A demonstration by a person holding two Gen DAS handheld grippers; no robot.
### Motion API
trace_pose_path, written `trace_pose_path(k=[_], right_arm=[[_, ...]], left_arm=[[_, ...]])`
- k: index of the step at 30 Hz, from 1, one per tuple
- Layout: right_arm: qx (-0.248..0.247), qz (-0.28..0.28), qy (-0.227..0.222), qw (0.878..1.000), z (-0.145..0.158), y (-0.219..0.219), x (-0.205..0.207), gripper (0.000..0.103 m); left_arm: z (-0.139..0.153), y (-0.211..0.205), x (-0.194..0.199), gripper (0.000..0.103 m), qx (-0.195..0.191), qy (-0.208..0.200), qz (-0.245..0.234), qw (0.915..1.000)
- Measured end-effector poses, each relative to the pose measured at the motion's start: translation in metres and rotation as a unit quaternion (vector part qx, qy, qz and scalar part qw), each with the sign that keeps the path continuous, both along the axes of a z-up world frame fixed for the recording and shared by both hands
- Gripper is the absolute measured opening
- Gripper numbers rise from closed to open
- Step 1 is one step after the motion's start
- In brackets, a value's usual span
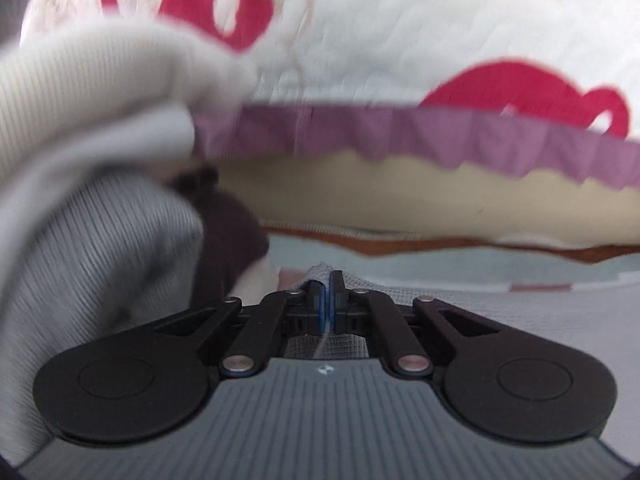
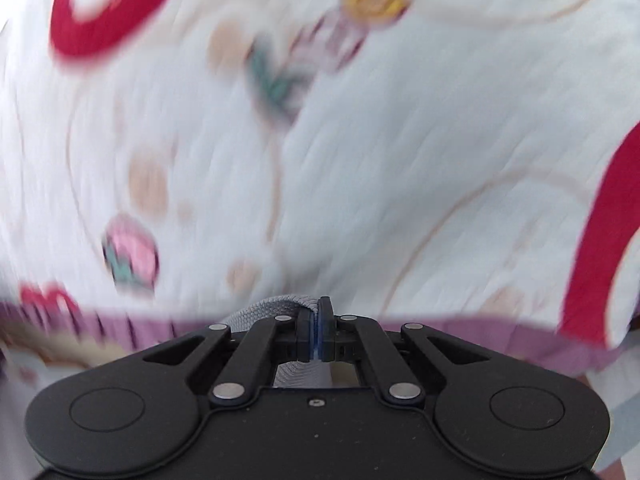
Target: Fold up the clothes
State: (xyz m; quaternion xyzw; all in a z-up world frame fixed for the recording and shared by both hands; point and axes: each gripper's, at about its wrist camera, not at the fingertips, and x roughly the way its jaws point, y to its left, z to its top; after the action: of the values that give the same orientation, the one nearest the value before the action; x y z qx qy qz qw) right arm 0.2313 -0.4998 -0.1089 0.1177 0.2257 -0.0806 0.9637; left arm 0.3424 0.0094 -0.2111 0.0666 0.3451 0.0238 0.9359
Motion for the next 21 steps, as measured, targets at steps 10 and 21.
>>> trace_pose_path(k=[10,21], right_arm=[[-0.025,0.018,-0.058,0.998,0.026,0.007,0.012,0.001],[0.001,0.126,0.069,0.990,0.000,0.001,0.007,0.047]], left_arm=[[-0.015,0.004,0.006,0.002,-0.007,0.009,0.000,0.9999],[-0.019,0.004,-0.006,0.042,0.002,0.054,0.046,0.9975]])
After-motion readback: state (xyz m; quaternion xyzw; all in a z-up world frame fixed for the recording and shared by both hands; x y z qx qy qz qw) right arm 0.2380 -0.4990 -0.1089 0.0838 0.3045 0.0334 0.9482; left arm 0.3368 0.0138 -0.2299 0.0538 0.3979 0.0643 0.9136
